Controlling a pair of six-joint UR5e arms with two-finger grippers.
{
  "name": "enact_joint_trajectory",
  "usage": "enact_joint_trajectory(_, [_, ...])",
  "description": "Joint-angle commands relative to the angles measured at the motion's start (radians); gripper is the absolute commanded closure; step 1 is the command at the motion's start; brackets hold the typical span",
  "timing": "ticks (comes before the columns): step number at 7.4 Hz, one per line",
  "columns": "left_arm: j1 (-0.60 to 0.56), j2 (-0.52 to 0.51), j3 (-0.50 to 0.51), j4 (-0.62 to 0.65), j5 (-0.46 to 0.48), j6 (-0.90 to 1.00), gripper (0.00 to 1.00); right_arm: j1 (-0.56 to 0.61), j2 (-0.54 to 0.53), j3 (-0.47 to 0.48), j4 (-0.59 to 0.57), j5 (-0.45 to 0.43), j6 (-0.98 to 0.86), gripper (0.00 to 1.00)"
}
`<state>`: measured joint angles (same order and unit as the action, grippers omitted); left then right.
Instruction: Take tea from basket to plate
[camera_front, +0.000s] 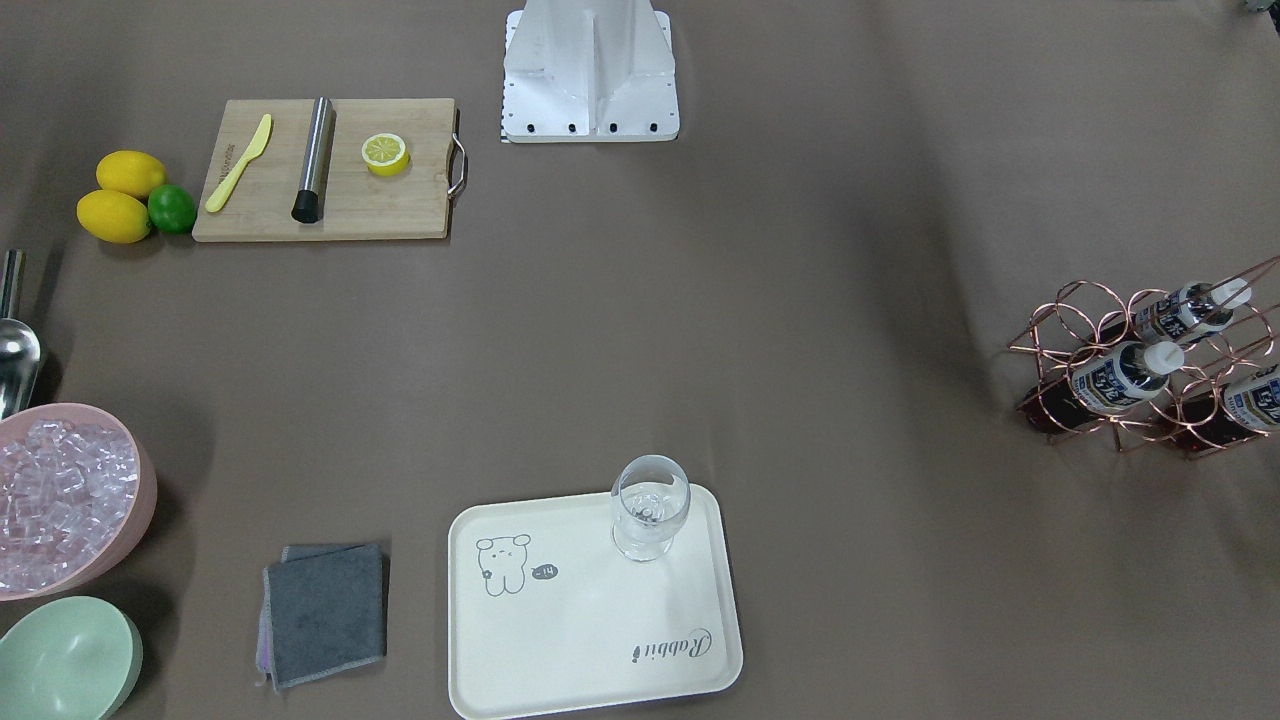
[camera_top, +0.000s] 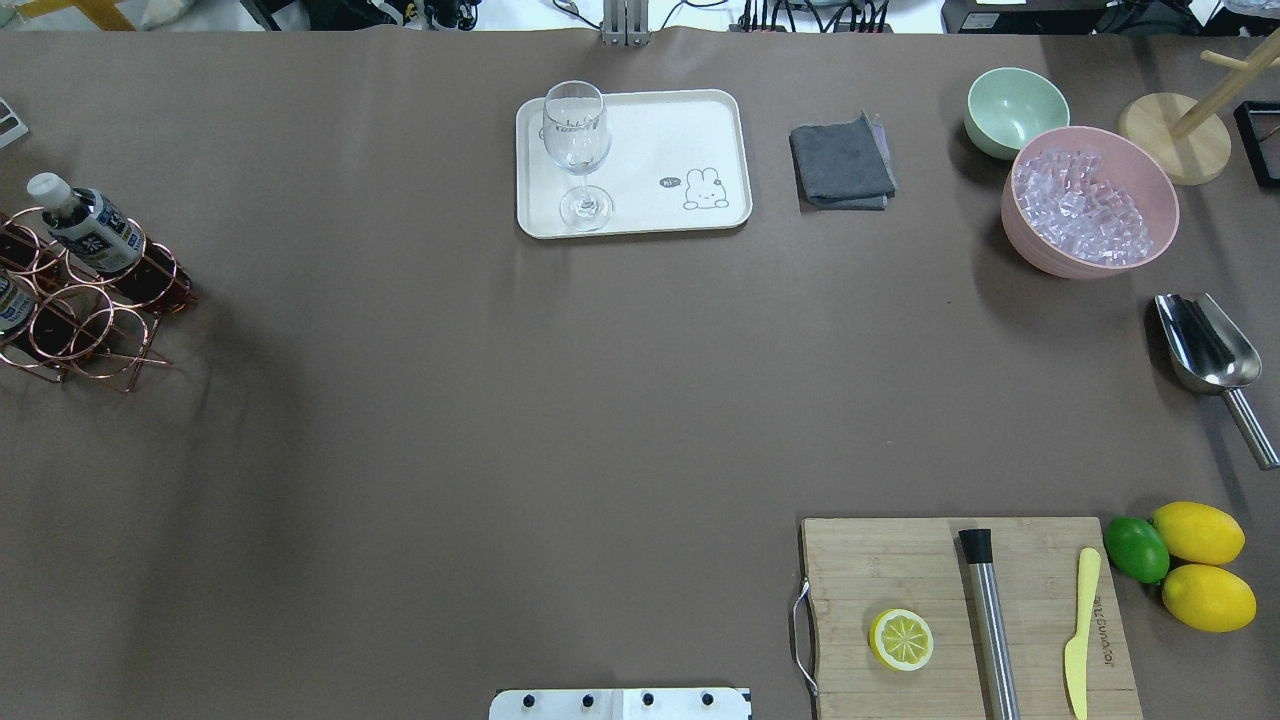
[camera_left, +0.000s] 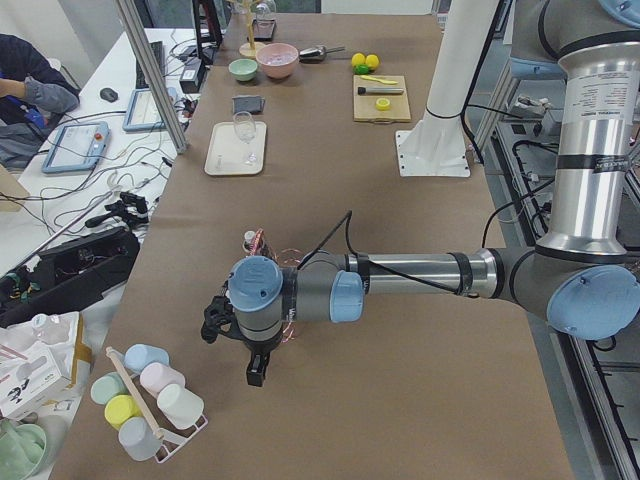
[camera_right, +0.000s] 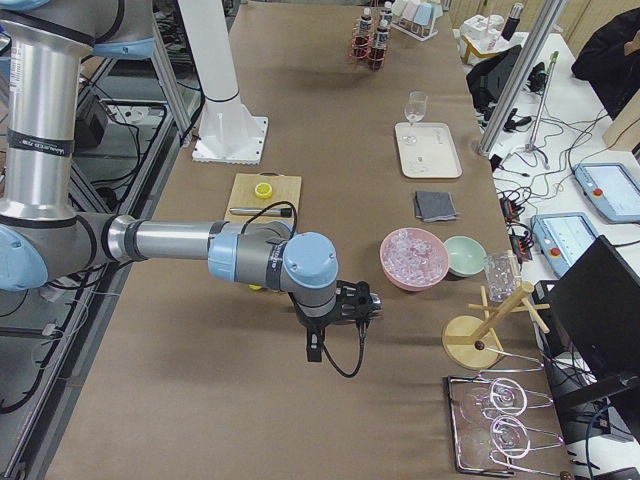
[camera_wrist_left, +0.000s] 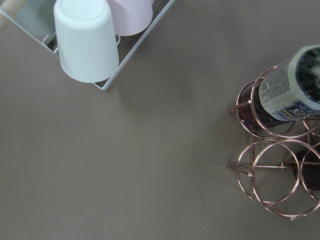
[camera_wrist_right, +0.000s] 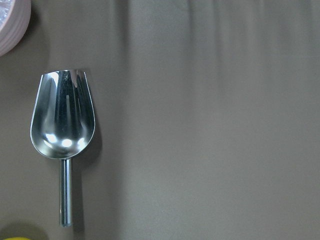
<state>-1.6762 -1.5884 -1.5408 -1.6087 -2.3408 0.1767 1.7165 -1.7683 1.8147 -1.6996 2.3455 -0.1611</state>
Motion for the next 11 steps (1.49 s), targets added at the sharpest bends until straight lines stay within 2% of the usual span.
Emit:
enact_joint_trajectory(1, [0.000, 0.001, -0.043, -0.003, -0.029, 0.009, 0.02, 0.006, 0.000, 0.008, 0.000, 0.002, 0.000, 0.00])
enact_joint_trajectory(2, [0.000, -0.001, -0.053, 0.003, -0.060, 0.012, 0.02, 0.014, 0.000, 0.008, -0.002, 0.002, 0.000, 0.00])
enact_joint_trajectory(6, [0.006, 0.016, -0.169, 0.038, -0.048, 0.375, 0.02, 0.014, -0.002, 0.009, -0.002, 0.002, 0.000, 0.00])
enact_joint_trajectory(7, [0.006, 0.002, -0.238, 0.166, -0.014, 0.470, 0.02, 0.015, 0.000, 0.009, -0.002, 0.002, 0.000, 0.00])
enact_joint_trajectory(8, [0.006, -0.039, -0.269, 0.252, -0.023, 0.598, 0.02, 0.015, 0.000, 0.009, -0.002, 0.003, 0.000, 0.00])
enact_joint_trajectory(10, [0.047, -0.118, -0.254, 0.303, -0.020, 0.693, 0.02, 0.015, 0.000, 0.008, 0.000, 0.002, 0.000, 0.00])
enact_joint_trajectory(11, [0.055, -0.148, -0.255, 0.360, -0.015, 0.815, 0.02, 0.015, 0.000, 0.008, -0.002, 0.002, 0.000, 0.00])
